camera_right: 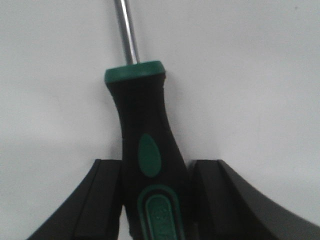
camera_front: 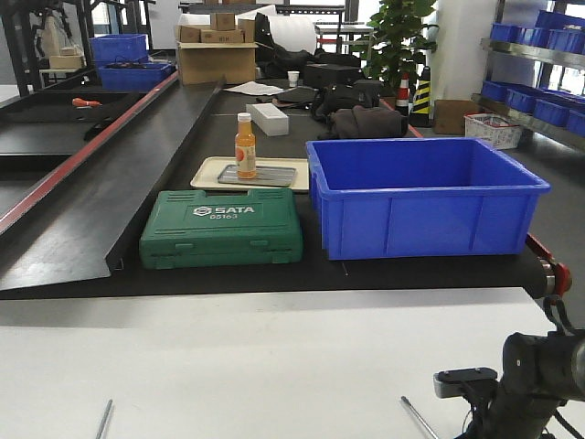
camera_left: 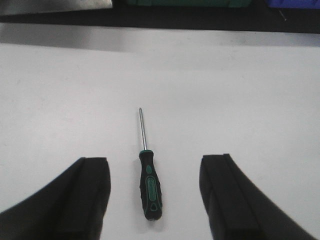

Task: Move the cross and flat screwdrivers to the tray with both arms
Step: 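Lower the left gripper and close it on the other screwdriver handle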

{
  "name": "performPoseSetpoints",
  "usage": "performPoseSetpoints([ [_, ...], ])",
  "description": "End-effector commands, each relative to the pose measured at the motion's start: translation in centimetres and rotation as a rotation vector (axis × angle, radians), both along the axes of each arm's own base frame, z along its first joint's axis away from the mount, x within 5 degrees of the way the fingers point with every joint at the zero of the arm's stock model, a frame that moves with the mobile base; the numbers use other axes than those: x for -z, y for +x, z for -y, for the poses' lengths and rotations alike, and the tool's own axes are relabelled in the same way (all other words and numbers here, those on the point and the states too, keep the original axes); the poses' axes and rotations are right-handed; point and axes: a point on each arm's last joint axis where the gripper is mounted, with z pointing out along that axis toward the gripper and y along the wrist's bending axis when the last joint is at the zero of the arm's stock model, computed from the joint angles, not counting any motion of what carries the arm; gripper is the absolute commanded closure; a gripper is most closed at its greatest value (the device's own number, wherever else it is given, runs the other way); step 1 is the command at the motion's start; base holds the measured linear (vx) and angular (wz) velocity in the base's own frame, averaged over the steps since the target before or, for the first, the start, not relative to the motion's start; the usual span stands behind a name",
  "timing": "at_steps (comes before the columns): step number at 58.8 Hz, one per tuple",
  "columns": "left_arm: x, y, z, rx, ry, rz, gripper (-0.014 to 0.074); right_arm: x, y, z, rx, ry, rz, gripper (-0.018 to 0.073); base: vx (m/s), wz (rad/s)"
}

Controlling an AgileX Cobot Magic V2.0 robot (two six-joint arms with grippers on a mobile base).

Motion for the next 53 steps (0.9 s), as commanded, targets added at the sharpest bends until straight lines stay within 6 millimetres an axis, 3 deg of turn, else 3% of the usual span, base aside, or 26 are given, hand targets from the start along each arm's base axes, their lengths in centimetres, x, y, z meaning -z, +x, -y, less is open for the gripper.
performPoseSetpoints([
  [1, -0.6, 1.8, 0.3, -0.014, -0.054, 0.036, 0.0079, -0.4, -0.1, -0.4, 0.042, 0.049, -0.007, 0.0568, 0.00, 0.00],
  [8, 1.5, 3.8, 0.5, -0.016, -0.046, -0.061, 0.0079, -0.4, -0.1, -0.4, 0.044, 0.051, -0.007, 0.0567, 0.00, 0.00],
  [9, 3.1, 5.2, 0.6, -0.017, -0.037, -0.141, 0.0079, -0.4, -0.1, -0.4, 0.046, 0.052, -0.008, 0.0567, 0.00, 0.00],
  [16, 5.2, 7.0, 0.8, 0.002, -0.007, -0.254, 0.0079, -0.4, -0.1, -0.4, 0.047, 0.053, -0.008, 0.0567, 0.00, 0.00],
  [39, 8.6, 13.1, 1.8, 0.065, -0.011, -0.482, 0.0079, -0.4, -0.1, -0.4, 0.045, 0.052, -0.011, 0.0567, 0.00, 0.00],
  [53, 10.6, 15.6, 2.1, 0.077, -0.008, -0.548, 0.0079, -0.4, -0.2, -0.4, 0.044, 0.053, -0.015, 0.0567, 0.00, 0.00],
])
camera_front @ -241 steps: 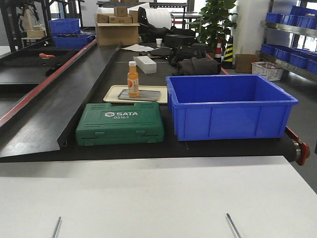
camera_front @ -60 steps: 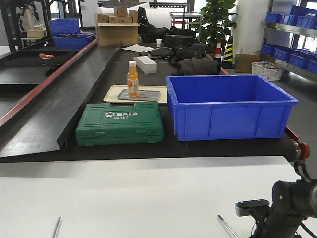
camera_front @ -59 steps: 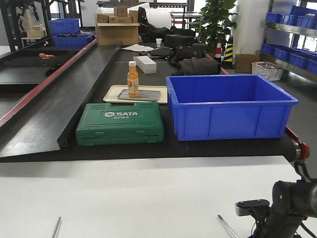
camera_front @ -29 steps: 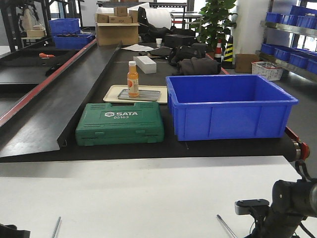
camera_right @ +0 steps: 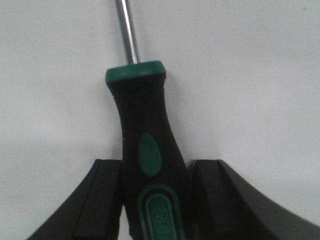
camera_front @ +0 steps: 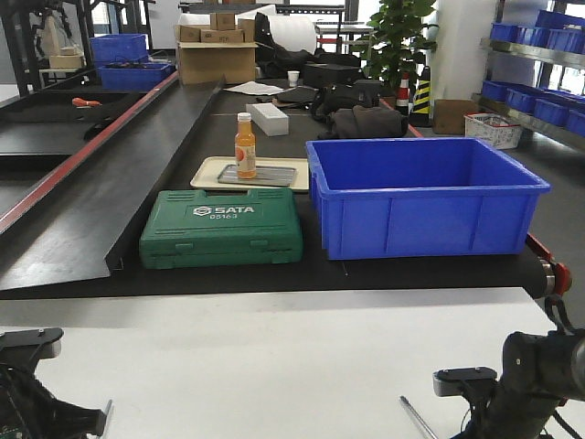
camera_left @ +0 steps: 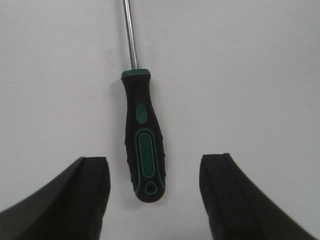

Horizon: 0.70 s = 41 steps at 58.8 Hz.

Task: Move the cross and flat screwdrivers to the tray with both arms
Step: 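Lower the left gripper and close it on the other screwdriver handle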

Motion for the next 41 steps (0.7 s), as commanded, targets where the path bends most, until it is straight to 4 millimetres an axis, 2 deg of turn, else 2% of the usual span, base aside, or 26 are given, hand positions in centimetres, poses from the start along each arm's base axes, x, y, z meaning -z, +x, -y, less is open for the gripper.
performPoseSetpoints([
  [1, -1.4, 1.4, 0.2, -0.011, -0.019, 0.076, 0.0079, -0.3, -0.2, -0.3, 0.031, 0.038, -0.015, 0.0567, 0.00, 0.00],
  [16, 1.9, 3.2, 0.3, -0.010, -0.011, -0.013, 0.0079, -0.3, -0.2, -0.3, 0.033, 0.038, -0.013, 0.0567, 0.00, 0.00],
  [27, 4.3, 3.7, 0.4, -0.018, -0.007, -0.063, 0.0079, -0.3, -0.2, -0.3, 0.033, 0.038, -0.014, 0.0567, 0.00, 0.00],
  [41, 6.3, 3.9, 0.4, -0.020, -0.003, -0.108, 0.0079, -0.3, -0.2, -0.3, 0.032, 0.038, -0.011, 0.0567, 0.00, 0.00],
])
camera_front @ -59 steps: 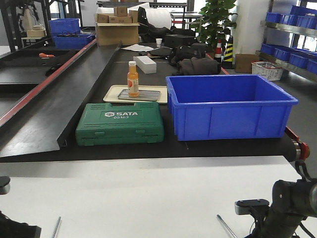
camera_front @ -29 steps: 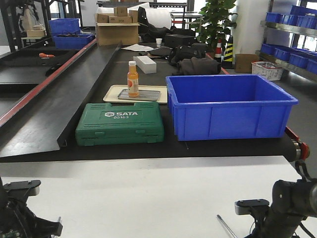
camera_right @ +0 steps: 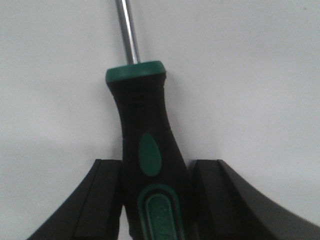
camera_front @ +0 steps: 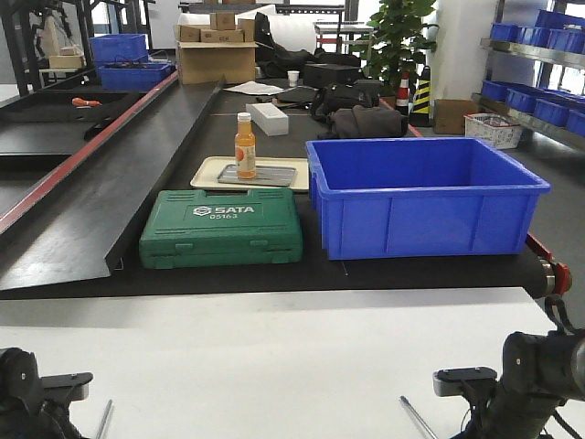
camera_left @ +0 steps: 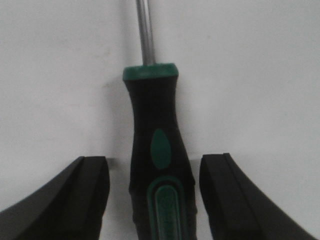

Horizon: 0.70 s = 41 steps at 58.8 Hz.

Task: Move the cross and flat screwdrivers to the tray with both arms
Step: 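Lower the left gripper and close it on the other screwdriver handle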

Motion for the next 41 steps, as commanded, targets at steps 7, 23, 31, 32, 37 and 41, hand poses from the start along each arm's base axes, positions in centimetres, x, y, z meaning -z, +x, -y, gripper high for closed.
performPoseSetpoints([
  [7, -0.9, 0.9, 0.1, -0.022, -0.015, 0.069, 0.0088, -0.3, -0.2, -0.3, 0.032, 0.038, -0.010, 0.0567, 0.00, 0.00],
  [23, 0.3, 0.9, 0.1, -0.021, -0.011, 0.031, 0.0190, -0.3, -0.2, -0.3, 0.033, 0.039, -0.011, 0.0567, 0.00, 0.00],
  [31, 0.7, 0.9, 0.3, -0.014, -0.008, 0.017, 0.0361, -0.3, -0.2, -0.3, 0.034, 0.039, -0.012, 0.0567, 0.00, 0.00],
  [32, 0.7, 0.9, 0.3, -0.008, -0.005, 0.019, 0.0402, -0.3, -0.2, -0.3, 0.034, 0.039, -0.012, 0.0567, 0.00, 0.00],
  [37, 0.7, 0.8, 0.6, 0.019, 0.005, 0.024, 0.0547, -0.3, -0.2, -0.3, 0.035, 0.040, -0.012, 0.0567, 0.00, 0.00],
  [41, 0.7, 0.8, 0.9, 0.049, 0.008, 0.031, 0.0605, -0.3, -0.2, -0.3, 0.035, 0.039, -0.011, 0.0567, 0.00, 0.00],
])
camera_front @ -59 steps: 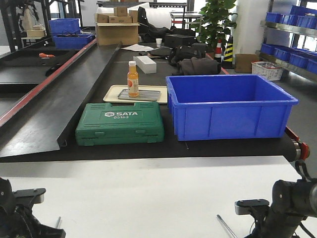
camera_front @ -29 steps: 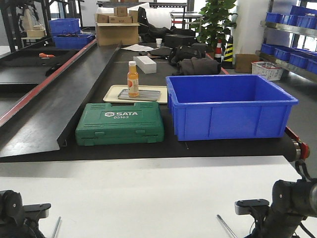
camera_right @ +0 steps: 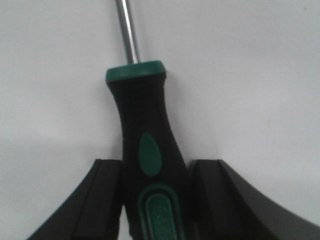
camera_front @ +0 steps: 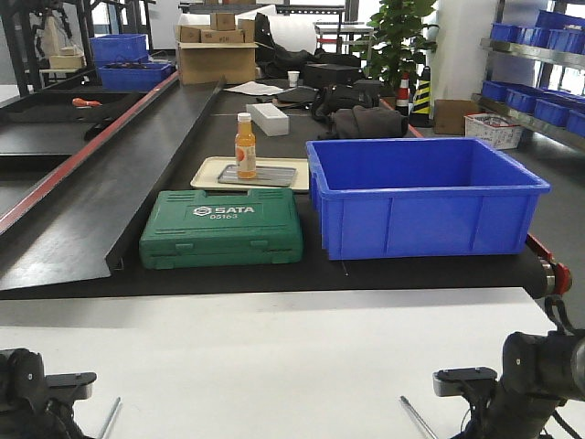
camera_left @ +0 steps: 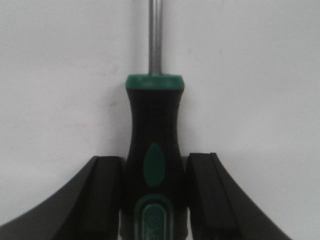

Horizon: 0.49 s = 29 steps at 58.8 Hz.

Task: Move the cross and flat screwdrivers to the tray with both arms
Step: 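Lower the left gripper and close it on the other screwdriver handle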

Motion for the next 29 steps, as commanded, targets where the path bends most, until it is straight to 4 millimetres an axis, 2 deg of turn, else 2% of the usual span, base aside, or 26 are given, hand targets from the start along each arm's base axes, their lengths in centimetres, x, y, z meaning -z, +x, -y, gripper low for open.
performPoseSetpoints([
  [1, -0.4, 0.2, 0.8, 0.026, -0.010, 0.039, 0.0605, -0.3, -0.2, -0.3, 0.034, 0.039, -0.011, 0.0567, 0.00, 0.00],
  [10, -0.6, 0.3, 1.2, 0.043, -0.009, 0.052, 0.0599, -0.3, -0.2, -0.3, 0.021, 0.037, -0.006, 0.0567, 0.00, 0.00],
  [17, -1.5, 0.4, 1.3, 0.042, -0.012, 0.090, 0.0599, -1.0, -0.2, -0.3, 0.014, 0.040, 0.009, 0.0567, 0.00, 0.00],
  [23, -3.6, 0.4, 1.3, 0.050, -0.015, 0.159, 0.0596, -2.3, -0.2, -0.3, 0.014, 0.043, 0.051, 0.0567, 0.00, 0.00],
  [29, -6.3, 0.3, 1.2, 0.049, -0.022, 0.250, 0.0596, -4.8, -0.2, -0.4, 0.022, 0.058, 0.127, 0.0567, 0.00, 0.00],
])
